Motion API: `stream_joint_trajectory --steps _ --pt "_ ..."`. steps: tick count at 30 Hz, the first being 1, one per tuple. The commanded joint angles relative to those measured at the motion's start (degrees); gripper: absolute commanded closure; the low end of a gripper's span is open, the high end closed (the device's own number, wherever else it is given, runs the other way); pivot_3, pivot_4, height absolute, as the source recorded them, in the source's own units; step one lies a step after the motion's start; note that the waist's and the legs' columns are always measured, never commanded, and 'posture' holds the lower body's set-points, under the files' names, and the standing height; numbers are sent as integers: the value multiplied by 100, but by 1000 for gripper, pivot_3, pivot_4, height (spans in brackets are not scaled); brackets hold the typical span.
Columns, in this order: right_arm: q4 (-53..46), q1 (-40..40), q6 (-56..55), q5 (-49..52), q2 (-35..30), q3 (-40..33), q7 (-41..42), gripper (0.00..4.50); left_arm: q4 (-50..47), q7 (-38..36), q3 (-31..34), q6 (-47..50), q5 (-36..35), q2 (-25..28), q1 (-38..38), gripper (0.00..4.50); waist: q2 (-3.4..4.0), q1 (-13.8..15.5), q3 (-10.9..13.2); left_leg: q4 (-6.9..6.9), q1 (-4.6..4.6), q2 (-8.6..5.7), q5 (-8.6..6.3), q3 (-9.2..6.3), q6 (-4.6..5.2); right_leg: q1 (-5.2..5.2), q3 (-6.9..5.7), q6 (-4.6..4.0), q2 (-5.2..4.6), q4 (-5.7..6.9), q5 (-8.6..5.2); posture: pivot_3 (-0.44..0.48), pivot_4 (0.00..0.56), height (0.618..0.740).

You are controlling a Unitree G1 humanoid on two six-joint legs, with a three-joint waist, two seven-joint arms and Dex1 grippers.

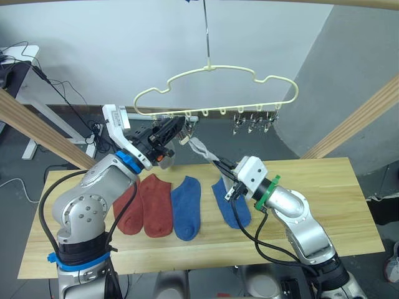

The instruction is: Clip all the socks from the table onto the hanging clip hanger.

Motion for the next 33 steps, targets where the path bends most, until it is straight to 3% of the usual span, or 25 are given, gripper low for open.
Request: stream_joint_trajectory --steps 1,7,13,22,27,33 --pt "-243 13 -99 29 27 56 44 4500 -262 20 70 -75 -148 55 4 3872 0 2 0 0 0 0 0 0 0 0 0 0 0 -1 0 -190 343 740" --pt "-328 130 -138 80 7 128 131 4500 -298 59 37 -153 -80 29 44 3873 0 -1 0 -1 0 0 0 1 0 0 1 0 -1 -2 0 -188 343 740" --pt "-355 140 -126 91 24 142 134 4500 -412 -17 -258 -641 692 66 80 3873 0 -1 0 0 1 -1 0 1 0 -1 1 0 0 0 0 -188 341 740" --pt "-391 99 -84 122 48 197 192 4500 -494 -134 -478 -954 1111 -12 222 3874 0 -1 0 -2 0 1 0 1 0 -1 1 0 0 -2 0 -186 339 740" --pt "-650 545 61 -13 -691 -353 286 4500 -531 -158 -576 -1062 1268 -69 232 3876 1 49 1 -2 -2 0 0 1 1 0 0 1 -5 -7 -1 -189 340 740" --pt "-447 1512 -493 -345 -2014 -1397 383 4500 -557 -250 -753 -1387 1715 -66 411 3877 2 98 1 -4 -6 -5 -1 5 2 0 2 3 -5 -15 -2 -190 341 740"
